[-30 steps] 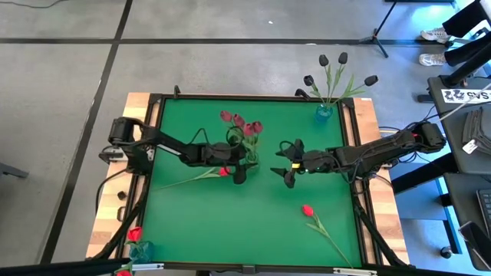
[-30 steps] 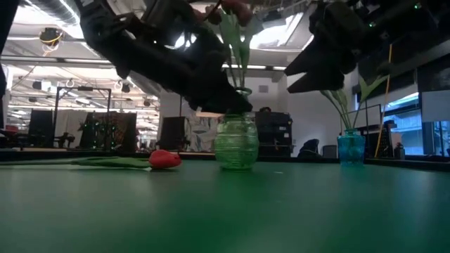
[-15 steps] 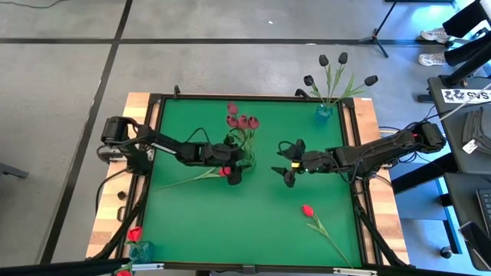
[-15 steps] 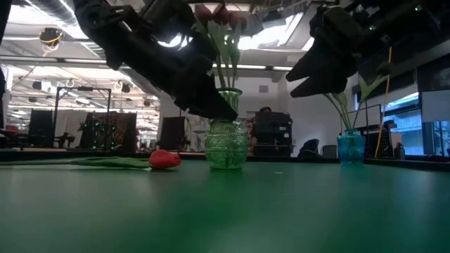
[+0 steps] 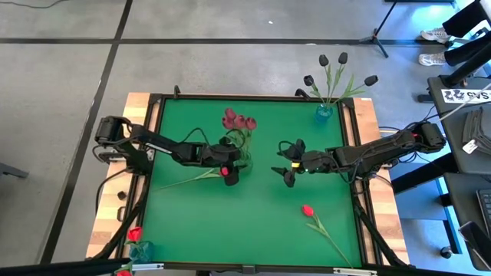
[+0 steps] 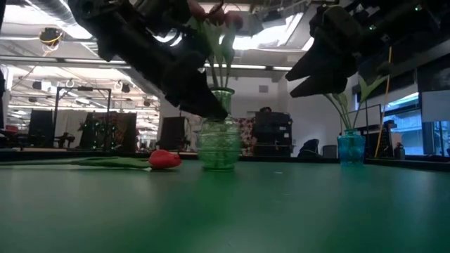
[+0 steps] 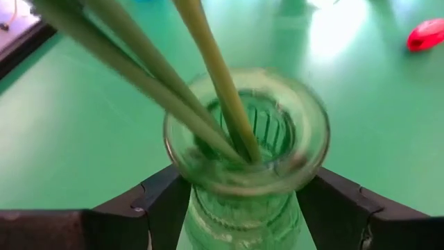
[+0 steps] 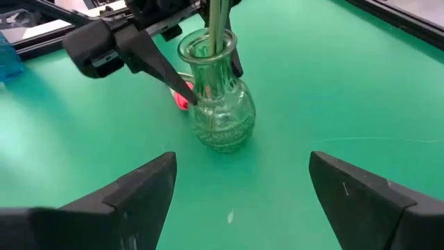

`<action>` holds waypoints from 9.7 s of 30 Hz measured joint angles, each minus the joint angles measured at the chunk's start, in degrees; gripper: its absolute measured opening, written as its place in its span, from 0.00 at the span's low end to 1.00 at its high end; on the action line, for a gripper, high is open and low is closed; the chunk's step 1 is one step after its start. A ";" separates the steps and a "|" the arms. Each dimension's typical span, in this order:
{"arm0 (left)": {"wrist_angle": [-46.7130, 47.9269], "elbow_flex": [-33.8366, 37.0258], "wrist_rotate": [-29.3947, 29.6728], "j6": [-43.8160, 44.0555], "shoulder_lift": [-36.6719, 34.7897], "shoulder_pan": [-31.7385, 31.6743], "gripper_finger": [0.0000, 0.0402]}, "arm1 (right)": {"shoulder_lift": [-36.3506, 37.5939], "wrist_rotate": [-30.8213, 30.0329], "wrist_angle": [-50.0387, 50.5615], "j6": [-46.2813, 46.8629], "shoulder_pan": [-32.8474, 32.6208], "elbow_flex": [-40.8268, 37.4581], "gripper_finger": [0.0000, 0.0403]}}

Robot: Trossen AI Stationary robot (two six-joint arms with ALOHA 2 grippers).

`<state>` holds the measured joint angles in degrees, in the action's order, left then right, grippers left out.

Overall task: Sort flowers into vase by color
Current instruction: Adjust the green vase, then put the left red flower into the bottom left blue vase, then put the red flower into the bottom left blue vase

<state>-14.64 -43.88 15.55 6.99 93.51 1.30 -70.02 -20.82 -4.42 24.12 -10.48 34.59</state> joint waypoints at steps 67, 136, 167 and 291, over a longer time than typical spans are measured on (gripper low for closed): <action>28.01 22.63 -3.70 22.17 -30.66 19.45 0.01 | -0.26 3.94 1.08 6.19 0.00 0.00 0.81; -65.44 33.81 -12.13 0.76 -48.90 67.91 0.01 | -0.35 -16.89 4.54 34.42 0.00 0.00 0.81; -75.11 31.32 -4.09 -3.40 -29.61 73.02 0.02 | -0.37 -12.50 4.78 40.42 -0.04 0.00 0.81; 5.99 36.00 37.45 30.44 -60.22 91.91 0.01 | -18.83 27.83 38.07 41.86 -10.10 16.63 0.54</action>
<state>-8.66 -7.88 53.00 37.42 33.29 93.21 -88.84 7.01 33.65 65.98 -20.58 51.22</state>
